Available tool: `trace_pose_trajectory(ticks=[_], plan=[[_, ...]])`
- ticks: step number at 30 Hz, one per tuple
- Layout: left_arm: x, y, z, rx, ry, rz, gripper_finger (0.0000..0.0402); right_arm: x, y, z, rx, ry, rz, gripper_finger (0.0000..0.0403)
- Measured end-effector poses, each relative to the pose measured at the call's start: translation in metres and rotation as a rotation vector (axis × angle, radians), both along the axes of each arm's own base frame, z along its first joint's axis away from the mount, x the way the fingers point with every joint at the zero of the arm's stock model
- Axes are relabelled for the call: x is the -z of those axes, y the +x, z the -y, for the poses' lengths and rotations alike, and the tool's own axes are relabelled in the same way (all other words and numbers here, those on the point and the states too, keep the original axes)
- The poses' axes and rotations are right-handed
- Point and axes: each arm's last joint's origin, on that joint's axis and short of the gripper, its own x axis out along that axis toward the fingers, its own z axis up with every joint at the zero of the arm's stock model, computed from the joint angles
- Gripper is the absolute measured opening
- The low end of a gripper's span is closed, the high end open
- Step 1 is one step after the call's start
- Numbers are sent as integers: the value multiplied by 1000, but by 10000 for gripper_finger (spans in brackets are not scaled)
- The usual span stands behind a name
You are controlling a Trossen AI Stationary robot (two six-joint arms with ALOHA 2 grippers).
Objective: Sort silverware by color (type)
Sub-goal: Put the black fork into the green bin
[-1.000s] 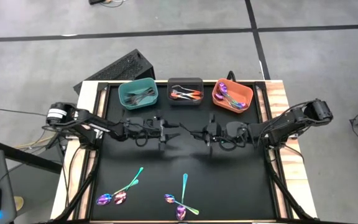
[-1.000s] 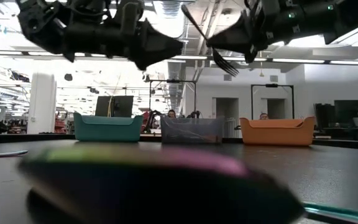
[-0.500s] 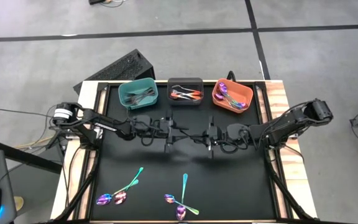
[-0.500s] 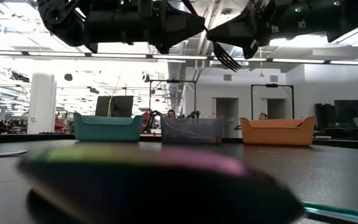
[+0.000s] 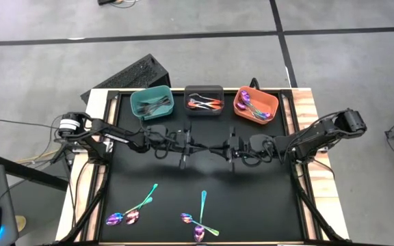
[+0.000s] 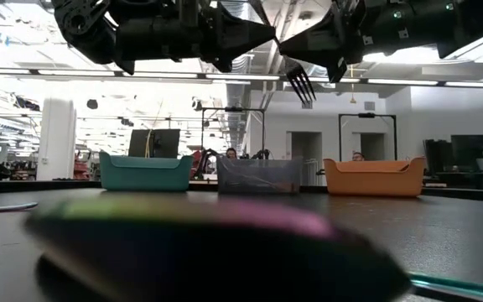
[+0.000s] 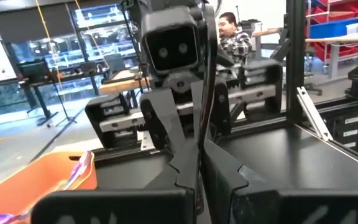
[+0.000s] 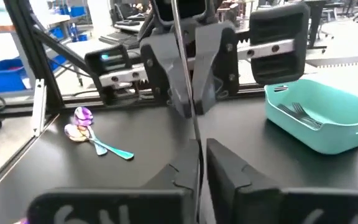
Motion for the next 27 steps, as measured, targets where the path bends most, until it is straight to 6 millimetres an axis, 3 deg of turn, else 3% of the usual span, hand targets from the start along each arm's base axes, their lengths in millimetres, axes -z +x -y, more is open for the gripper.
trace_pose_trajectory(ticks=[4,7,11,15,21,27], plan=[[2,-2,-5,-41,-1,-65,0,0,0,1,32,14,5,81],[-3,-12,-10,-166,20,-161,0,0,-1,0,123,18,8,101],[-19,-36,-15,-375,93,-291,0,2,-4,1,299,-6,-16,115],[-34,-67,-24,-608,175,-427,0,5,-4,5,356,-9,-45,118],[-37,-104,-58,-896,220,-607,0,6,-4,9,371,5,-45,118],[-24,-123,-94,-1043,200,-813,0,5,-4,9,370,11,-35,118]])
